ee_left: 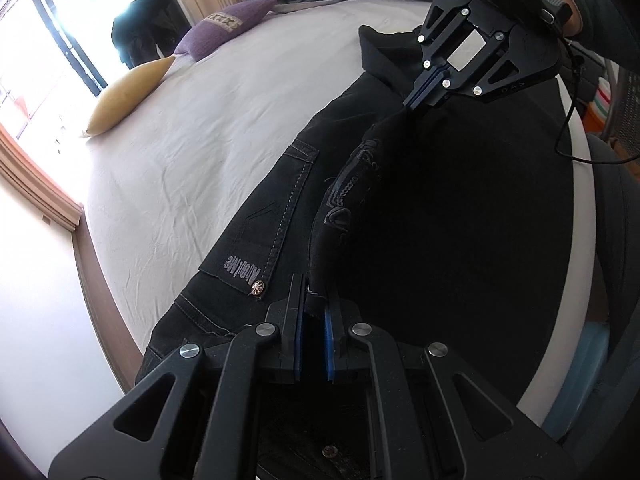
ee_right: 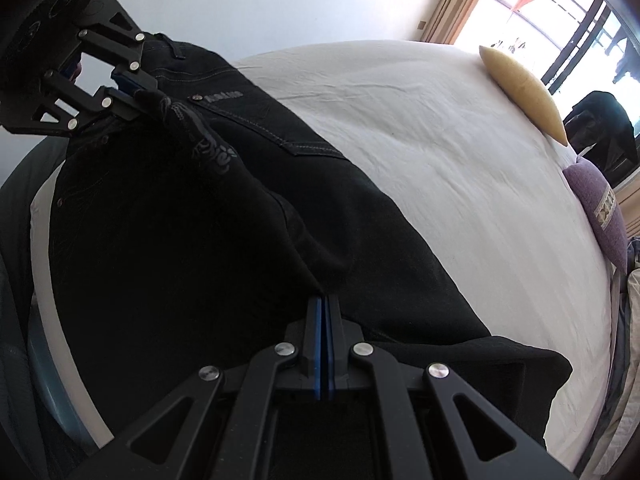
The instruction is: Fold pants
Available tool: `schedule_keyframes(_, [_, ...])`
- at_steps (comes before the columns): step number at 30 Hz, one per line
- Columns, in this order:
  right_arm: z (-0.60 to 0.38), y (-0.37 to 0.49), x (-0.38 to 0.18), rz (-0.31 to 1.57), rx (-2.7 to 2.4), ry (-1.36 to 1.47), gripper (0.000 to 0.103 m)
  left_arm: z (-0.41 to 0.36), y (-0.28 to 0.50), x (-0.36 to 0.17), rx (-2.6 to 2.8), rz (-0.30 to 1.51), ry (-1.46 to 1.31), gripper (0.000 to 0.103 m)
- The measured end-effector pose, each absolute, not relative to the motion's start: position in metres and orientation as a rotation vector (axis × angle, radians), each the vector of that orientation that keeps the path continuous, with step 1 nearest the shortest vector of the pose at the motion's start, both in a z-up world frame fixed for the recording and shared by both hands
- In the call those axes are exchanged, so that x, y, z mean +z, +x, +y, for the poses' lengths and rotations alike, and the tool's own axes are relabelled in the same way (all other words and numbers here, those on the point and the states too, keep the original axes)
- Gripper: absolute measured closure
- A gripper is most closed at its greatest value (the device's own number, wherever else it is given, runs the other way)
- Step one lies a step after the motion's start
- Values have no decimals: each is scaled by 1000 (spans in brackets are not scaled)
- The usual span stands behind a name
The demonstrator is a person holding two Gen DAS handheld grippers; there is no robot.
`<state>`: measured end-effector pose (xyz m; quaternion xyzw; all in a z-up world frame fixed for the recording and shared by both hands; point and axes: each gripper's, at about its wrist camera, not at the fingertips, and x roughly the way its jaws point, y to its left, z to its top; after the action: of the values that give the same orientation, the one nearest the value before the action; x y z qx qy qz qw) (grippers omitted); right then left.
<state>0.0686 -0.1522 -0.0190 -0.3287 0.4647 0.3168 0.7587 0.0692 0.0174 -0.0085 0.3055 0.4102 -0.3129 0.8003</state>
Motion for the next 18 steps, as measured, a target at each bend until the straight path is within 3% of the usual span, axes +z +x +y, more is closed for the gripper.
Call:
schedule_keyframes(7, [-134,23,-30,1032,758,-996,101,7,30,-28,-750,865,798,97])
schedule_keyframes(18, [-88,-9,-70,995,786,-1202,101,15,9,-58,-788,902,850,97])
